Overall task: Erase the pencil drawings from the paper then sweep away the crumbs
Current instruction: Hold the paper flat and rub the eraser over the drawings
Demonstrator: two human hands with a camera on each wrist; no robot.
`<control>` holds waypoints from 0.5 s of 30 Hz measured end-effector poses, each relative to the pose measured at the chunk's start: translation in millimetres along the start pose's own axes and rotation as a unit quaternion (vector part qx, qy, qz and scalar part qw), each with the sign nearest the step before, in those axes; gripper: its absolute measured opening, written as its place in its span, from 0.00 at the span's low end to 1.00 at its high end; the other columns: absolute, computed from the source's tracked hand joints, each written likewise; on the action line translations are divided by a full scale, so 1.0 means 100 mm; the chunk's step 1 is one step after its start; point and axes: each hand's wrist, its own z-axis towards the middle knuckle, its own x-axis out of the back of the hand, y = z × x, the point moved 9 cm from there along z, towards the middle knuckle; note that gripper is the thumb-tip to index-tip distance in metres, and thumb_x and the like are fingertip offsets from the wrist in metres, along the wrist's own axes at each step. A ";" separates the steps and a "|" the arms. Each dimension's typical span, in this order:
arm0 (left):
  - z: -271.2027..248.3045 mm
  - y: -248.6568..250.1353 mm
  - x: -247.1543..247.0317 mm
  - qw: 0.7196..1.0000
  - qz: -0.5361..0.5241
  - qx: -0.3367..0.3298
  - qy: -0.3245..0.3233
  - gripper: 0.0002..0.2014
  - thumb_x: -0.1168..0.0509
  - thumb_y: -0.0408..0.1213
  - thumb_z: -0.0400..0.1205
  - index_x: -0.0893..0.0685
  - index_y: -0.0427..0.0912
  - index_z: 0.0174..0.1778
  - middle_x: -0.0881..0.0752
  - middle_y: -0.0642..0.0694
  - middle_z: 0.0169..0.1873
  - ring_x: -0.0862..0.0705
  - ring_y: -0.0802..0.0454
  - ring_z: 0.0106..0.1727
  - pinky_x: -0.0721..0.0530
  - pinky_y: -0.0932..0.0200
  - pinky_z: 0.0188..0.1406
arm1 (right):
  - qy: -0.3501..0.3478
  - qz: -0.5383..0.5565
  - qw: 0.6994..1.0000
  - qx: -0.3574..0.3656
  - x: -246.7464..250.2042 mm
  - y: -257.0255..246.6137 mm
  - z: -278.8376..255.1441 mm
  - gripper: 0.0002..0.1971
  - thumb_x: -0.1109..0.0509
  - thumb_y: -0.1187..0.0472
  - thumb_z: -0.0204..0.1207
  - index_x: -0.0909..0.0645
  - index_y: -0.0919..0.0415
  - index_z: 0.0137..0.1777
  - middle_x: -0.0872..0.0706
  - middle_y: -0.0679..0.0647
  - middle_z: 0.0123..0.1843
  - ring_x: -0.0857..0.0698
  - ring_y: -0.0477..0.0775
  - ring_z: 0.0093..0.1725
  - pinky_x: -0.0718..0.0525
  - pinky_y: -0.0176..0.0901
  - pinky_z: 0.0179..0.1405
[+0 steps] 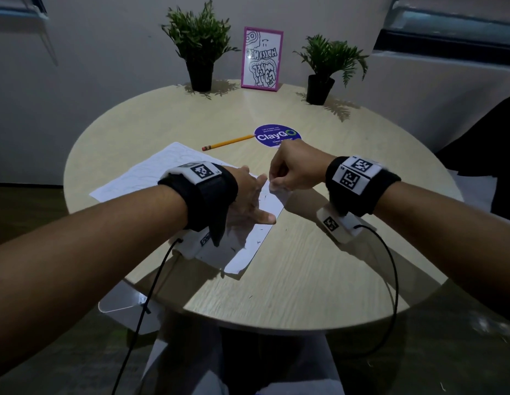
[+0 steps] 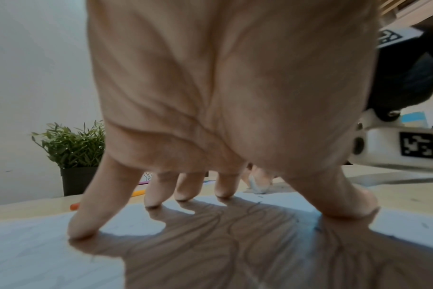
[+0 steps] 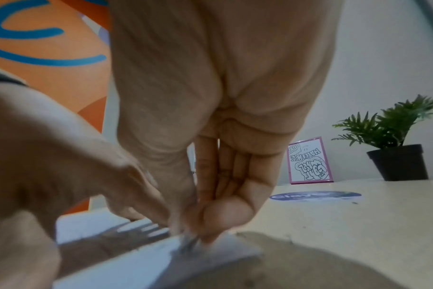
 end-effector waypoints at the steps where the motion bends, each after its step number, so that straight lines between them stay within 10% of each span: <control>1: -0.01 -0.01 0.00 1.000 -0.004 0.003 -0.008 0.50 0.43 0.70 0.80 0.59 0.47 0.88 0.43 0.36 0.86 0.38 0.37 0.84 0.35 0.43 0.76 | -0.027 0.008 1.000 0.007 -0.04 -0.03 -0.01 0.05 0.21 0.59 0.74 0.08 0.60 0.40 0.11 0.45 0.29 0.14 0.40 0.29 0.17 0.37 0.35; 15: 0.10 -0.08 -0.03 0.998 -0.062 0.024 -0.017 0.53 0.34 0.70 0.74 0.51 0.48 0.89 0.46 0.38 0.86 0.43 0.37 0.85 0.42 0.43 0.81 | -0.014 0.033 0.999 -0.021 -0.03 0.07 0.04 0.06 0.19 0.56 0.73 0.08 0.58 0.39 0.08 0.49 0.33 0.10 0.43 0.33 0.14 0.39 0.36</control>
